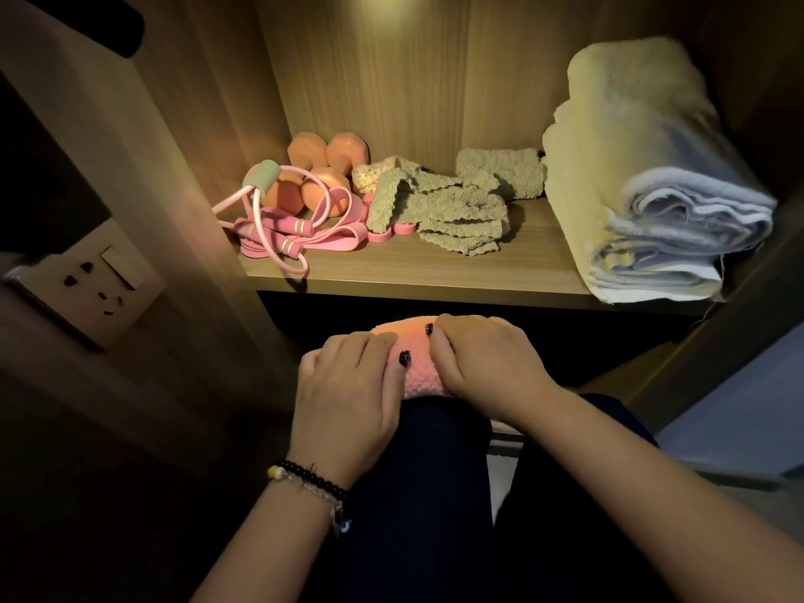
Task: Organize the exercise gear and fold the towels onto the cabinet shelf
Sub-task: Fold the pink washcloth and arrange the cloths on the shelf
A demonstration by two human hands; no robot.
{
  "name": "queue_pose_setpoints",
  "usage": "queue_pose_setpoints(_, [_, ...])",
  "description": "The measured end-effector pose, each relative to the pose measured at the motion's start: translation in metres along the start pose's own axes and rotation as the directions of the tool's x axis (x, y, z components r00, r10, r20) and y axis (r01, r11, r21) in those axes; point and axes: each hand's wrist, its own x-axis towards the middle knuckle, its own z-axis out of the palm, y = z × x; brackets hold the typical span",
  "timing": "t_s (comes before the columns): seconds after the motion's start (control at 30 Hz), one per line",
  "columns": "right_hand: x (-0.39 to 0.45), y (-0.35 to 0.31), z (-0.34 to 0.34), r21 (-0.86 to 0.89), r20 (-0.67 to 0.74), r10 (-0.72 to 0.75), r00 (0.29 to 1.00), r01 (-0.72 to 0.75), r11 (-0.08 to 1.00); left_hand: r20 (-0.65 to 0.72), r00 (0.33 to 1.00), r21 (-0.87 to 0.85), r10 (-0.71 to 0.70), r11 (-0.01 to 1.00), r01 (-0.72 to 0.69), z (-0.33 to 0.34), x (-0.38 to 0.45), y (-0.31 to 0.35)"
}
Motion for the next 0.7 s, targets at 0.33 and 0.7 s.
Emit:
queue_pose_setpoints(0.33, [-0.004,-0.005,-0.023,-0.016,0.108,0.026,0.994,-0.025,1.000,0.086,0.994,-0.027,-0.060,0.998,0.062,-0.007,0.018,-0.002])
queue_pose_setpoints(0.7, [0.010,-0.011,-0.011,-0.203,0.027,-0.085,0.996,0.089,0.975,0.231,0.878,-0.363,-0.419,0.800,0.477,0.002,0.027,-0.020])
